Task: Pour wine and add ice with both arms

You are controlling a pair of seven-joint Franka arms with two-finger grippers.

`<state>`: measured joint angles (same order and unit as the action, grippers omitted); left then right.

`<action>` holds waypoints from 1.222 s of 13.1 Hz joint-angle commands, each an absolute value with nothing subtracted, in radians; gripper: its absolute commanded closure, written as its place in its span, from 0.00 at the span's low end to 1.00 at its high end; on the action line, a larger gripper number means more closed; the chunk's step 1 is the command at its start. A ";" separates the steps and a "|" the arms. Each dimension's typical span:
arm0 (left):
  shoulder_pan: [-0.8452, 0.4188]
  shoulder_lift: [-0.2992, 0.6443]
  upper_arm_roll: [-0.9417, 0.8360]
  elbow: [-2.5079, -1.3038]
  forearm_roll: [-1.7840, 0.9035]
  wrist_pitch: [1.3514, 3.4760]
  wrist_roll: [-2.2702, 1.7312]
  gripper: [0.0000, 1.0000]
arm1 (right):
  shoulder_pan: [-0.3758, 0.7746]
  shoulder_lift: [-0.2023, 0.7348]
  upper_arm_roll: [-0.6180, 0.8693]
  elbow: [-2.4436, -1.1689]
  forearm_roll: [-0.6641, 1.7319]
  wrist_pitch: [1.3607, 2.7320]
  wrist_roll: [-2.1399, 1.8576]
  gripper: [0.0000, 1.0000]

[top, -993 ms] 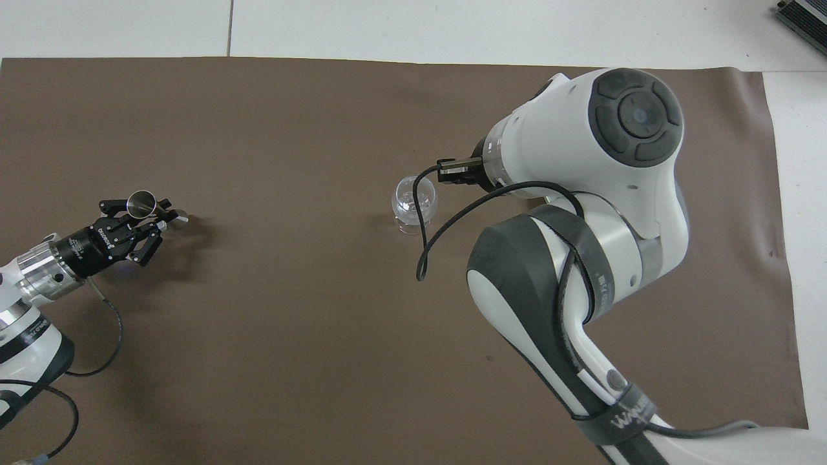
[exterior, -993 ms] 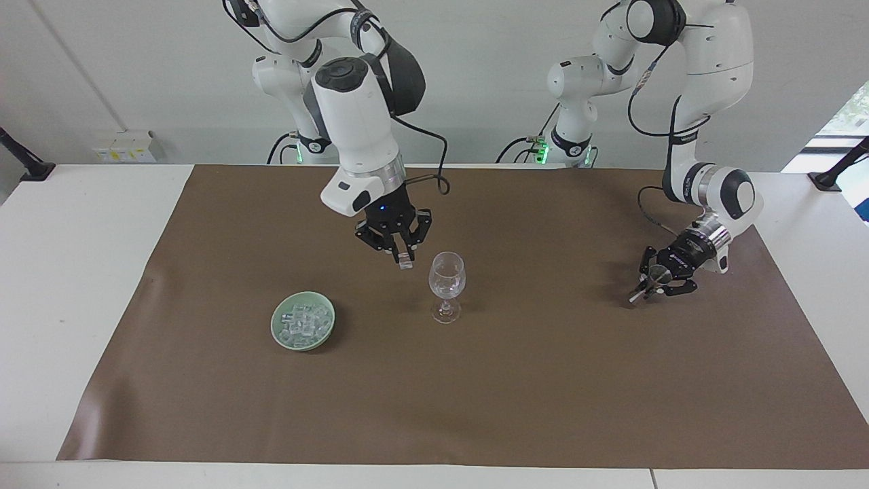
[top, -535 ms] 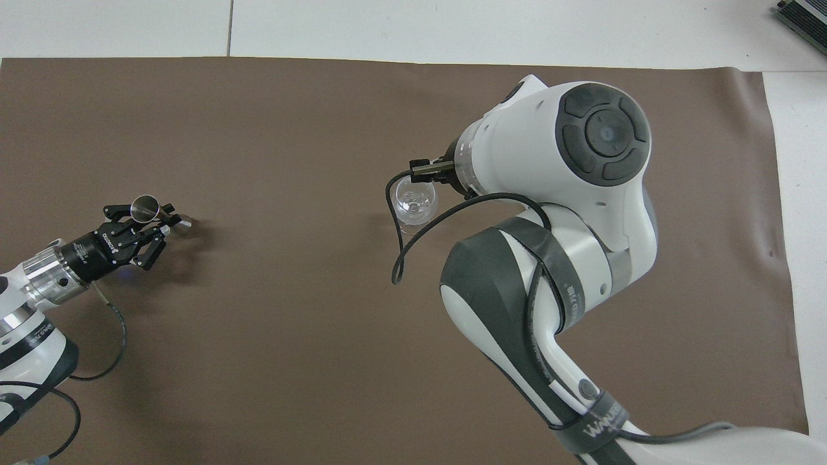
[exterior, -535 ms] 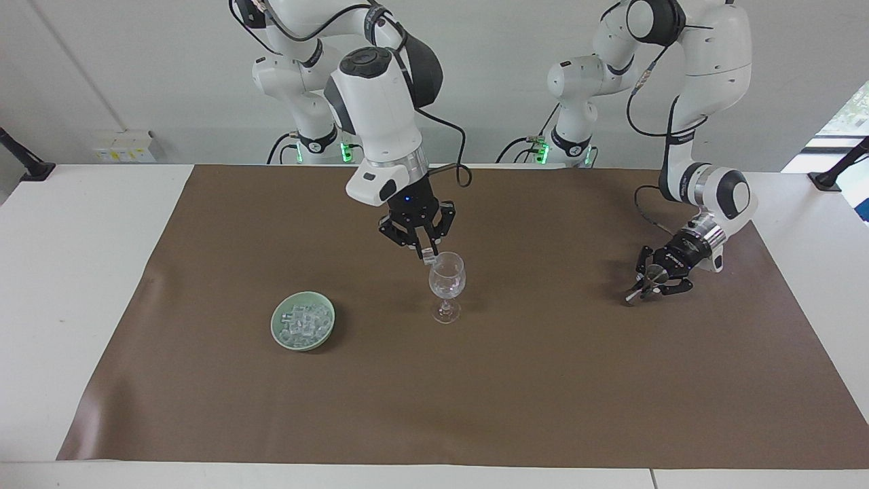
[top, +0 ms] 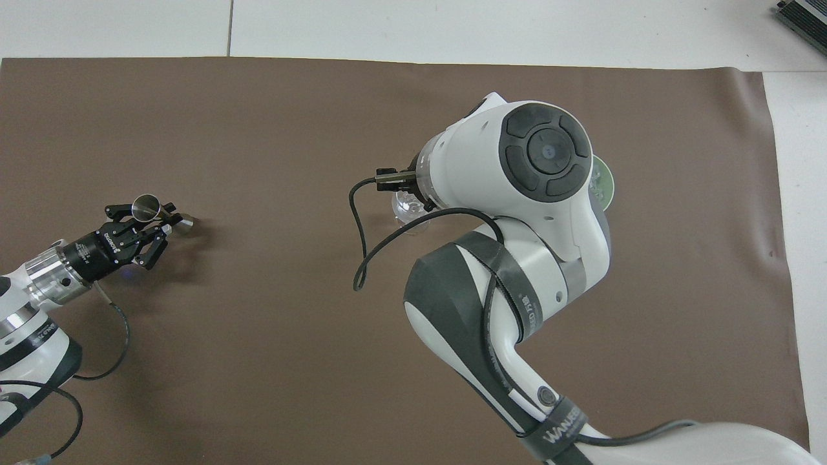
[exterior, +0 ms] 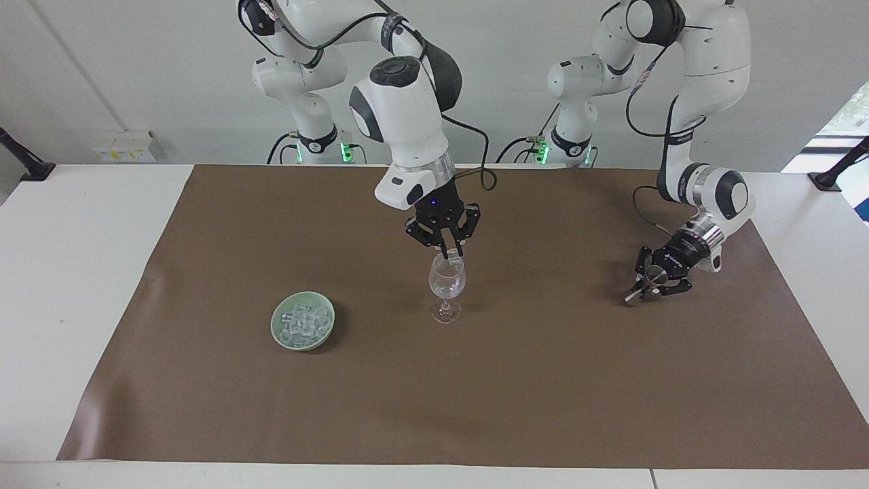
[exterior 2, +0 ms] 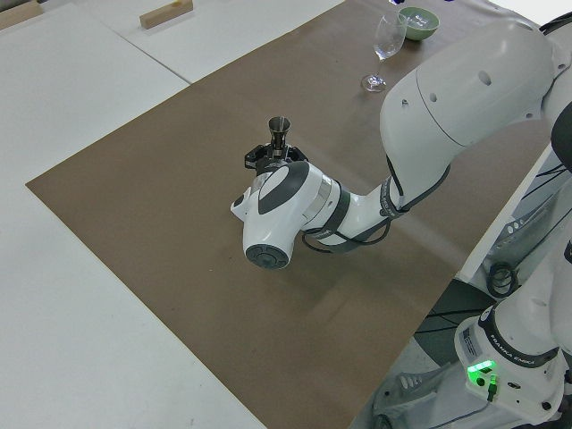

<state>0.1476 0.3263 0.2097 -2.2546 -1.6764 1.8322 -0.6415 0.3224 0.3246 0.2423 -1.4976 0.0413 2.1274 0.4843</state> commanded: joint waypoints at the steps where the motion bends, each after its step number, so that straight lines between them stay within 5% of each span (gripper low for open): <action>1: 0.132 0.314 0.212 -2.281 -1.712 1.850 -0.618 1.00 | 0.305 0.337 0.249 -1.483 0.061 2.155 0.500 1.00; 16: 0.115 0.330 0.206 -2.252 -1.767 1.917 -0.604 1.00 | 0.304 0.345 0.247 -1.562 0.058 2.166 0.497 1.00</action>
